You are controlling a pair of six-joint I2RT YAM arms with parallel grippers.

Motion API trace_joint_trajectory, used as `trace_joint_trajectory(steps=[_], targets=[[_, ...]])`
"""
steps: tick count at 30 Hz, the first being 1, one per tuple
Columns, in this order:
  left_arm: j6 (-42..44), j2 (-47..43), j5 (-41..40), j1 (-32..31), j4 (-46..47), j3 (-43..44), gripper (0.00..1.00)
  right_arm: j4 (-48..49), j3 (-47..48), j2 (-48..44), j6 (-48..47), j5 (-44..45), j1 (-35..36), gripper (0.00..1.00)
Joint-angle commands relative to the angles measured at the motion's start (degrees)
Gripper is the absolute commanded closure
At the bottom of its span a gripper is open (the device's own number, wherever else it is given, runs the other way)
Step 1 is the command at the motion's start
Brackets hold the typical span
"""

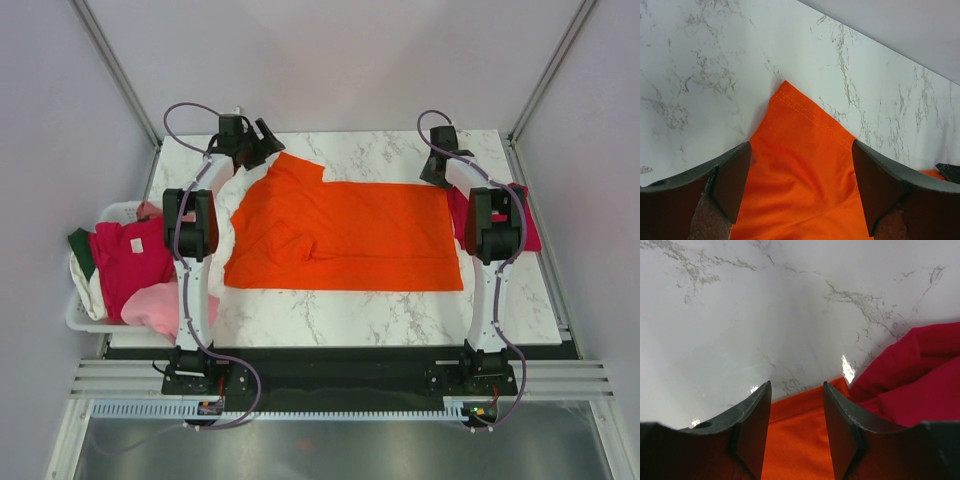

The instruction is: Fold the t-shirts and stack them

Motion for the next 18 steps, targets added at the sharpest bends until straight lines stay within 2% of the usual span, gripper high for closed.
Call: trace_joint_trajectory(steps=[1,7,18], targets=[[2.8,0.6,-1.0,-0.3,-0.8,2.3,0.12,-1.1,0.7,-2.2,-0.3,2.8,-0.2,0.45],[3.2,0.4,-0.7,-0.5,-1.3,1.9,0.12,-1.3,3.4,-2.0,-0.6,1.3,-0.2,0.41],[3.2,0.1,0.0,-0.6,-1.7,1.6,0.09,-1.4,-1.1,-4.9,-1.0,3.8,-0.1,0.38]])
